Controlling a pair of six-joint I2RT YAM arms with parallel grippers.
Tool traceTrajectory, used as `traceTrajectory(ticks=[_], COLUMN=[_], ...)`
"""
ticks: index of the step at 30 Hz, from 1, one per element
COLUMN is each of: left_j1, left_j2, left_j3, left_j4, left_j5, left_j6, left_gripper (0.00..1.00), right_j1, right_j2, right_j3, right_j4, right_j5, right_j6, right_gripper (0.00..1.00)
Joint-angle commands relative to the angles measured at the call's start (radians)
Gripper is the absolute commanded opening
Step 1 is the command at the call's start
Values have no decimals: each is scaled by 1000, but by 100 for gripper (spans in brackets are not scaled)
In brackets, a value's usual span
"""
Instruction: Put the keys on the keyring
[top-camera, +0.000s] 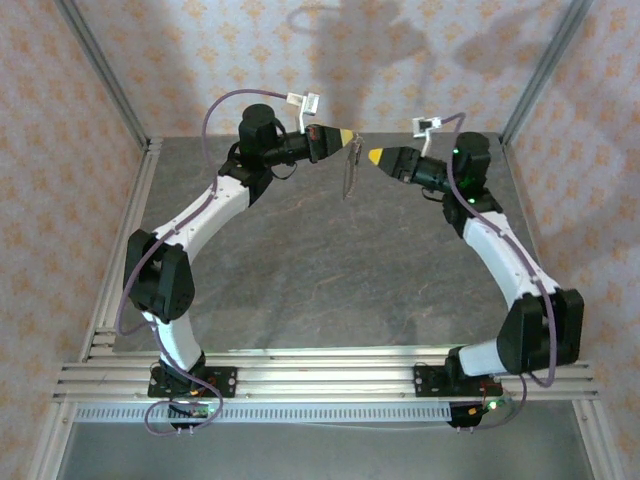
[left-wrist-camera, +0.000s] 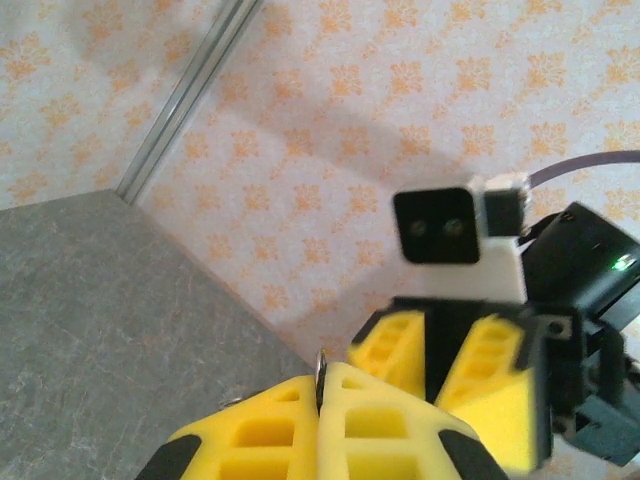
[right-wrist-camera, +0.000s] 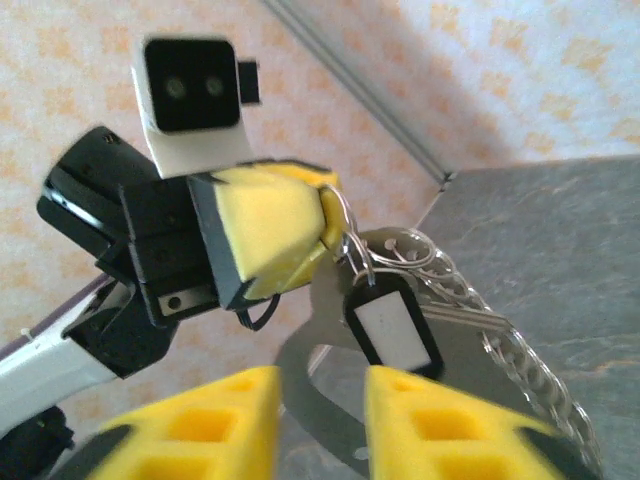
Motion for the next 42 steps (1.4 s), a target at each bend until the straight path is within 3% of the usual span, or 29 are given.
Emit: traceTrajectory(ticks=[1,19,23,29,36,42], left_j1=[-5,-19,-20,-22,-22,-22], left_j2=[-48,-42,-44,-46,-43,-43], left_j3=[2,28,32,34,39,40], left_j4=[55,35,28,22,16,16], left_j5=[21,47,49,48,48,47], left_j6=[4,10,15,20,22,21], left_gripper=[0,0,0,0,0,0], right_j1=[-12,38,46,51,51,50], right_j2=[-48,91,105,104,84,87], right_j3=[43,159,176,170,142,140], right_j4=[-78,-24,-31,-49,-76,-89], right_j5=[40,-9,-9,-11,0,4], right_j6=[-101,-55,-59,-76,-105,-116], right_gripper=[40,42,39,24,29,26])
